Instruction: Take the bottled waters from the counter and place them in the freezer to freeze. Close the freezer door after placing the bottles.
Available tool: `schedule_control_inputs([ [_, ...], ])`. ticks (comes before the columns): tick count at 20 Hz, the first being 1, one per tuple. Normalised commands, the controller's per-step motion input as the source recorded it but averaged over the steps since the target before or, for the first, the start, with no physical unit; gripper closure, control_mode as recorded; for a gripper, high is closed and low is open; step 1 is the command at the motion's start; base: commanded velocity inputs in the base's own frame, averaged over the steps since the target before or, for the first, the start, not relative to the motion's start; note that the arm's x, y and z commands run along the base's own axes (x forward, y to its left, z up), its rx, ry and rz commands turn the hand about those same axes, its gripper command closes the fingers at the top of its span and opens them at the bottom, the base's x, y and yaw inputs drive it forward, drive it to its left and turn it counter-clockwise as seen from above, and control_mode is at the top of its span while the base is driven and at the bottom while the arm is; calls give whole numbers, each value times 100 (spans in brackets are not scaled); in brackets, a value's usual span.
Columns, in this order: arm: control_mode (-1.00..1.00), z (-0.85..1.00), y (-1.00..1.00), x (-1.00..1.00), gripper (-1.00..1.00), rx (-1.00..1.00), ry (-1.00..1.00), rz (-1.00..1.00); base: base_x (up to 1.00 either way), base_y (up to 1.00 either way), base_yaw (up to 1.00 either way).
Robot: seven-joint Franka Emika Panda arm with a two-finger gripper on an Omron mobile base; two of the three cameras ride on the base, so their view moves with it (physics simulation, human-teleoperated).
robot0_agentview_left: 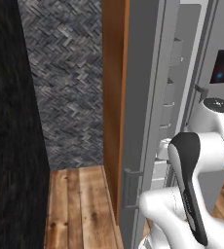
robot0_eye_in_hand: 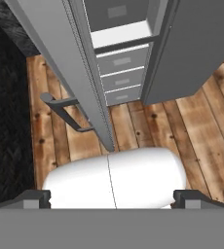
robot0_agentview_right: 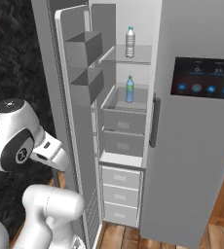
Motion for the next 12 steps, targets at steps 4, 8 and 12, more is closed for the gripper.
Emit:
schedule_control_inputs([
  [4,-100,0,7,0,-100,0,0,0,0,3,0],
  [8,-100,0,55,17,-100,-1,-2,-9,0,0,0],
  [12,-100,0,82,41,-100,-12,-12,-19,0,0,0],
])
